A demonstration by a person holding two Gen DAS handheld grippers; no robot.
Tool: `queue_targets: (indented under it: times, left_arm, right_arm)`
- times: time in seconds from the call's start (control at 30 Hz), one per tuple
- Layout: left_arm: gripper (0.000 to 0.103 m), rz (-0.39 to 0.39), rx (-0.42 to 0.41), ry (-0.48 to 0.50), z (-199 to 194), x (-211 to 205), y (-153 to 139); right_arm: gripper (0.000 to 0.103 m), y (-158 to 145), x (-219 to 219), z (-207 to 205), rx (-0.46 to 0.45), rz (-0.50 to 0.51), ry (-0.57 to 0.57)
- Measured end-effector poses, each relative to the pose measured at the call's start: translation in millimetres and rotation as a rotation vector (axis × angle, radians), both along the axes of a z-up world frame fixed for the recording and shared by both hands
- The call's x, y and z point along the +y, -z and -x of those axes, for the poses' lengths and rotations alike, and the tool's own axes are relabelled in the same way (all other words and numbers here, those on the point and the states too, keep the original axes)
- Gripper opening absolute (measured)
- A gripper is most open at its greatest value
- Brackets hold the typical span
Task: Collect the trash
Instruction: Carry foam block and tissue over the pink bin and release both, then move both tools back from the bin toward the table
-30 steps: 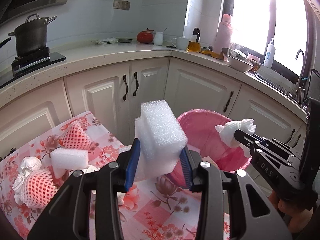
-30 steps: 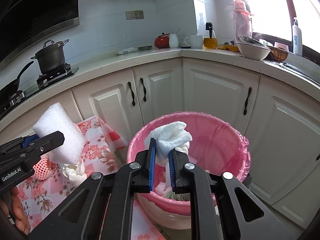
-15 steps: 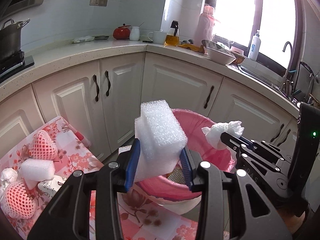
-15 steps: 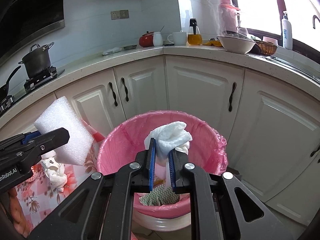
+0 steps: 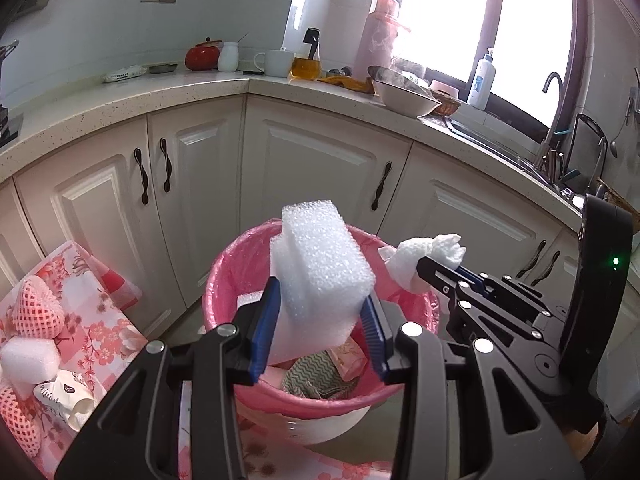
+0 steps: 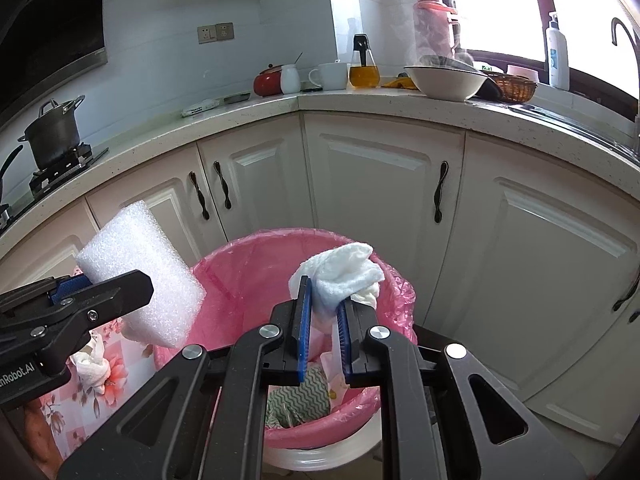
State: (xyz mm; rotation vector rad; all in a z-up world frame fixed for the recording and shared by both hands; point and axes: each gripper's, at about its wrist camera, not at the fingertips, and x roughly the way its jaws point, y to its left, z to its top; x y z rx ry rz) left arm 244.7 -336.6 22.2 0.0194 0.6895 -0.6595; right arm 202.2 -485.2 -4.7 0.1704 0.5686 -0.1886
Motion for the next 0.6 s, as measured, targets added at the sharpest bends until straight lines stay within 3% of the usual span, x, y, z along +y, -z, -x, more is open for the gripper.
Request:
queue_targets:
  times: [0.07,0.13,0.17,0.27,0.4,0.6]
  left_arm:
    - [0.042,-0.005,0.008,0.003,-1,-3,2]
    - [0.058,-0.006,0.011,0.001,-1,-3,3]
    - [0.059,-0.008,0.010,-0.004,-1,-3,3]
    - [0.059,-0.010,0.011,-0.011,-1,-1,3]
    - [0.059,0.001,0.008,-0.031,1,8,2]
    - [0.059,0.015,0.010,-0.064,6,27,2]
  right_arm:
    - [0.014,1,-1,-1,0.004,0.002,0.003]
    - [0.015,2,-2,-2,0.010,0.006,0.005]
    - [0.016,3,-2,-3,0.015,0.005,0.008]
    - [0.018,6,-4,-3,0.025,0.006,0.012]
    - [0.035,7,-5,-1,0.022,0.002,0.020]
    - [0.036,7,-3,3,0.017,0.010,0.023]
